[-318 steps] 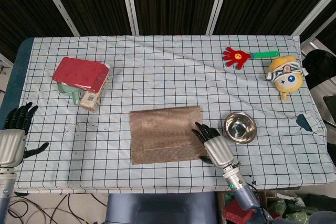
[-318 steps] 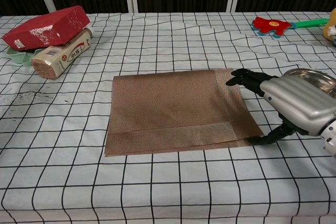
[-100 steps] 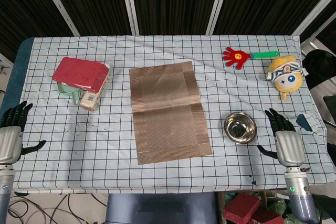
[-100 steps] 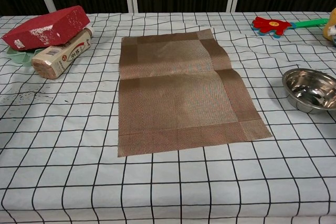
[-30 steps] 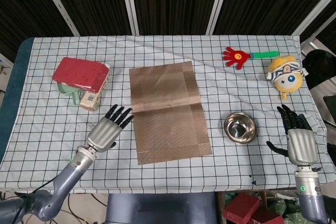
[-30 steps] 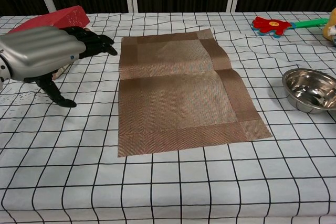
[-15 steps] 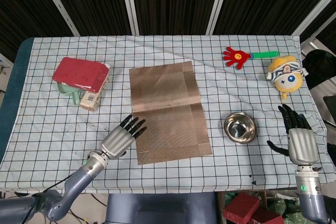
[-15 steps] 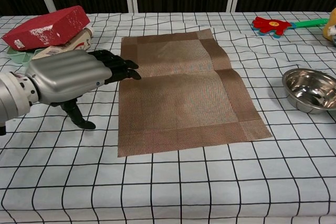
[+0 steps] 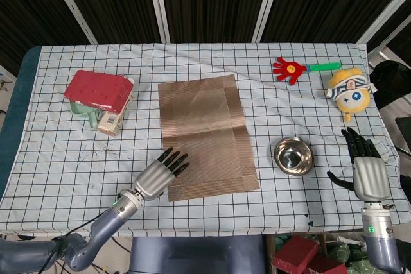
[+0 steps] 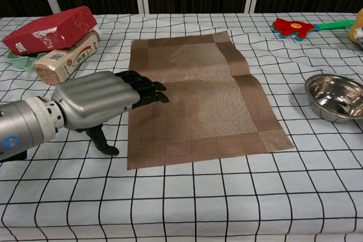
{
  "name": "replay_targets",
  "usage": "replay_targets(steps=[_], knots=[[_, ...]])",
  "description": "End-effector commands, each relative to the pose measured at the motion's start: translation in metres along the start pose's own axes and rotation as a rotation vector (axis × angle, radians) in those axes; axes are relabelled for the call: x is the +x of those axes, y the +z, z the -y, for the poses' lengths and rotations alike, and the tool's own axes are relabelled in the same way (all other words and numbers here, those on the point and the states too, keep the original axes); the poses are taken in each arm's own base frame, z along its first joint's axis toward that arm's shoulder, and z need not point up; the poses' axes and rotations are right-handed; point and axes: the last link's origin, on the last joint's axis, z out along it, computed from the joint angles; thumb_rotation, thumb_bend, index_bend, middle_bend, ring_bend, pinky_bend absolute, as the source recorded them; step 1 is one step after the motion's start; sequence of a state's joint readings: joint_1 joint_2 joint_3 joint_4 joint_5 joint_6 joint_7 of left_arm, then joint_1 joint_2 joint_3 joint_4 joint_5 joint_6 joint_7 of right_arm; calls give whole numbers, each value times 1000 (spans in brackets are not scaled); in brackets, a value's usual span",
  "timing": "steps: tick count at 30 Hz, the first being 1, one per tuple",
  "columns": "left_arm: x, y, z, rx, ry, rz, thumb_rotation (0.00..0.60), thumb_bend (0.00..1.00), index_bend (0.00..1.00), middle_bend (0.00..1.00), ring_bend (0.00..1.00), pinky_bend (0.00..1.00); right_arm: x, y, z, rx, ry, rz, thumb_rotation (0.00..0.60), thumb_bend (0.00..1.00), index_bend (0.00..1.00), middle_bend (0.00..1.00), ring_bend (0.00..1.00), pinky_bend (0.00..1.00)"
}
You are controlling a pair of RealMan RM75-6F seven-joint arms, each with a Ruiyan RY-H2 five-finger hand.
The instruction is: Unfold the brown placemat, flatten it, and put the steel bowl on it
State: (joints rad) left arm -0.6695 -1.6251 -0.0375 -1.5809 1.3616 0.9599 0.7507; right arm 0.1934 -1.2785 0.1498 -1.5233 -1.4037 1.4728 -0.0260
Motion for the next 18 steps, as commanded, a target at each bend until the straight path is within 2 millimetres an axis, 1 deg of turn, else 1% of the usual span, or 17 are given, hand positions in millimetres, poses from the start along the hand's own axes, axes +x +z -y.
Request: replay_targets(steps=[1, 10, 18], knots=[[-1, 2, -4, -7, -9, 2, 600, 0, 92, 5, 0, 61, 1, 0, -1, -3, 1, -2, 600, 74, 78, 54, 111, 208], [-1, 2, -11, -8, -55, 34, 600, 0, 87, 5, 0, 59, 2, 1, -2, -16, 6, -1, 600, 75, 78, 54, 111, 209], [1, 2, -14, -17, -46, 49, 600, 0, 85, 5, 0, 58, 2, 2, -3, -20, 8, -3, 600, 77, 78, 54, 111, 208]])
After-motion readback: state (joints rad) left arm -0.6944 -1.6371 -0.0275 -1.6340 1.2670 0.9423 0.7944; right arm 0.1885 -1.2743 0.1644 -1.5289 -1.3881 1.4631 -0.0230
